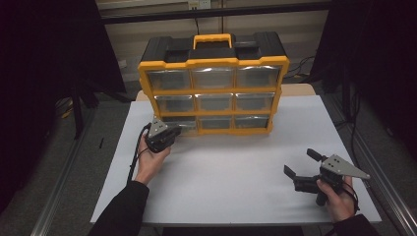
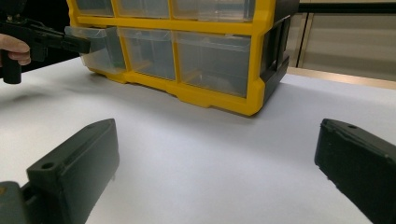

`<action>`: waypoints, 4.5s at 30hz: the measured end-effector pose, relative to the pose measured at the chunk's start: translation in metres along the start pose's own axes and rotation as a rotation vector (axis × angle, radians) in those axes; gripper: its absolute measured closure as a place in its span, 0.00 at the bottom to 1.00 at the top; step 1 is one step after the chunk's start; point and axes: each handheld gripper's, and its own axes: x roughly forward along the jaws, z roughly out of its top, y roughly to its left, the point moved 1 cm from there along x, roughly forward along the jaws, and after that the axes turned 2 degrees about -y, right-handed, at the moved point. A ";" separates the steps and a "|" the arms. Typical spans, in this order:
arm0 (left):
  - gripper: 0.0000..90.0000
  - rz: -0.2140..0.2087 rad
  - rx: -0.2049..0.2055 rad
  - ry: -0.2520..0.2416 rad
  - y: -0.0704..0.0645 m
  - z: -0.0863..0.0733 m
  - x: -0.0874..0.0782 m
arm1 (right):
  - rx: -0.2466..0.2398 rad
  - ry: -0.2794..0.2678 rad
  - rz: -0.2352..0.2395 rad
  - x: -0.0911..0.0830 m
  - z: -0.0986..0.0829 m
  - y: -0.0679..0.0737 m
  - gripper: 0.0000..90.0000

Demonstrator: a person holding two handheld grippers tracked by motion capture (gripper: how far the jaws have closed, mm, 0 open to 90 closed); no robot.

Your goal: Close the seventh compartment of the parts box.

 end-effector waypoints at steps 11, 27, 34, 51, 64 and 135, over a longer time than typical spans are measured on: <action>1.00 0.014 0.011 0.010 0.001 0.002 0.004 | 0.000 -0.001 0.000 0.000 0.000 0.000 0.00; 1.00 0.026 -0.001 0.003 0.007 0.001 0.009 | 0.001 -0.001 0.002 0.000 0.000 0.000 0.00; 1.00 0.034 -0.007 -0.006 0.006 0.003 0.012 | 0.001 -0.005 0.005 -0.001 0.000 0.000 0.00; 1.00 0.037 -0.019 -0.009 0.012 0.005 0.022 | 0.002 0.002 0.002 0.000 -0.001 -0.001 0.00; 1.00 0.037 -0.020 0.005 0.013 0.006 0.021 | 0.000 0.004 0.004 0.001 -0.001 -0.002 0.00; 0.05 -0.027 -0.120 -0.125 -0.040 -0.016 -0.095 | -0.007 -0.008 0.001 -0.001 0.001 0.001 0.00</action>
